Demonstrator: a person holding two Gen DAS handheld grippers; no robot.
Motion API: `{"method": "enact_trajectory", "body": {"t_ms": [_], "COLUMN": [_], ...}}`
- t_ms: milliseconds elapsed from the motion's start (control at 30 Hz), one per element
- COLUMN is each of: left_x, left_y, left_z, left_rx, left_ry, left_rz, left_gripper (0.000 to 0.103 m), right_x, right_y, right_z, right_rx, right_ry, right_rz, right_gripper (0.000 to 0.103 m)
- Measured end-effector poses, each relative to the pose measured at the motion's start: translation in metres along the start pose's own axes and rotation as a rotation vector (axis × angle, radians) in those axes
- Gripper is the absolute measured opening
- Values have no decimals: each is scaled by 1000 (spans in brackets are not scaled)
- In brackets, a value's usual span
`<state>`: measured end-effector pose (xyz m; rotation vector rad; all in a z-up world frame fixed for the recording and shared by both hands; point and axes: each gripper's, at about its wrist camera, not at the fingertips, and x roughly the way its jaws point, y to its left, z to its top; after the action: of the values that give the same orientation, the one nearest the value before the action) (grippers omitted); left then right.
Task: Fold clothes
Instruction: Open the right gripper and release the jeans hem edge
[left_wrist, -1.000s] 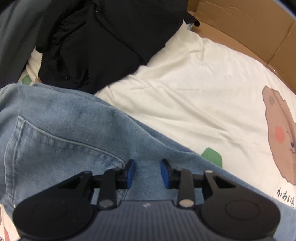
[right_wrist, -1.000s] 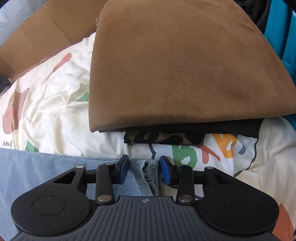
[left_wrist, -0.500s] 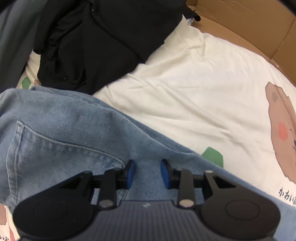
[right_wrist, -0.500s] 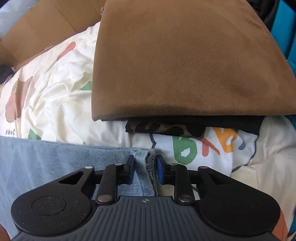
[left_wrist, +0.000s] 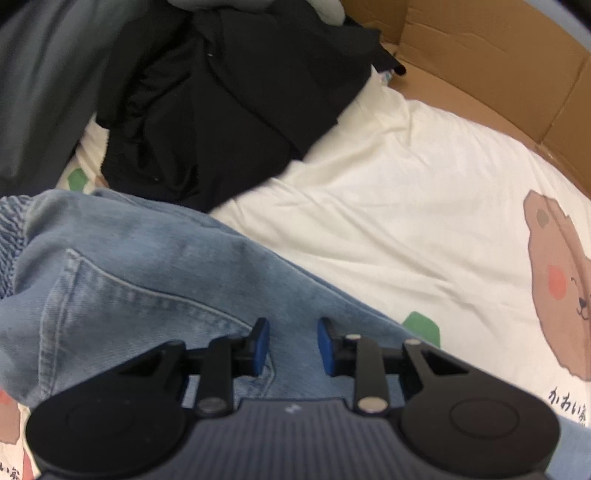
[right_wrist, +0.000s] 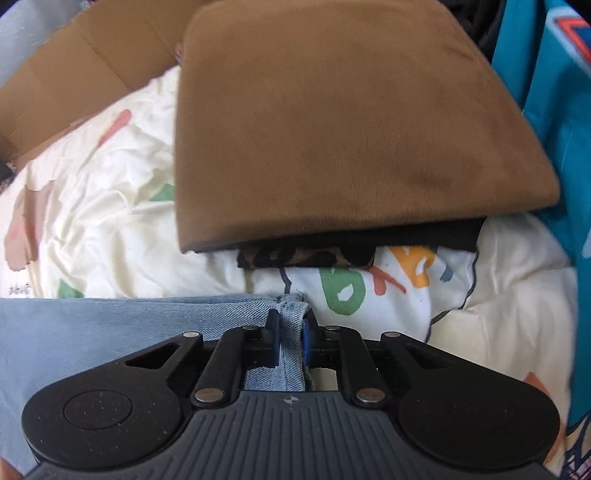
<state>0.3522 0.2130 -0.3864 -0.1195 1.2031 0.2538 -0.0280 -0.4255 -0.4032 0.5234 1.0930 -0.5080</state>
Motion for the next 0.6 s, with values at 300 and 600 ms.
{"method": "enact_trajectory", "body": {"t_ms": [300, 600], "left_x": [36, 10], "left_y": [-20, -18], "left_z": [20, 30], "left_rx": [89, 136], "left_ry": [9, 19], "left_rz": [68, 41], "left_gripper": [27, 27], "right_x": [15, -42], "right_y": [-5, 1], "right_z": [-2, -2], "right_rx": [39, 29], "right_ry": [19, -71], "right_rz": [-68, -162], "right_gripper": [39, 39]}}
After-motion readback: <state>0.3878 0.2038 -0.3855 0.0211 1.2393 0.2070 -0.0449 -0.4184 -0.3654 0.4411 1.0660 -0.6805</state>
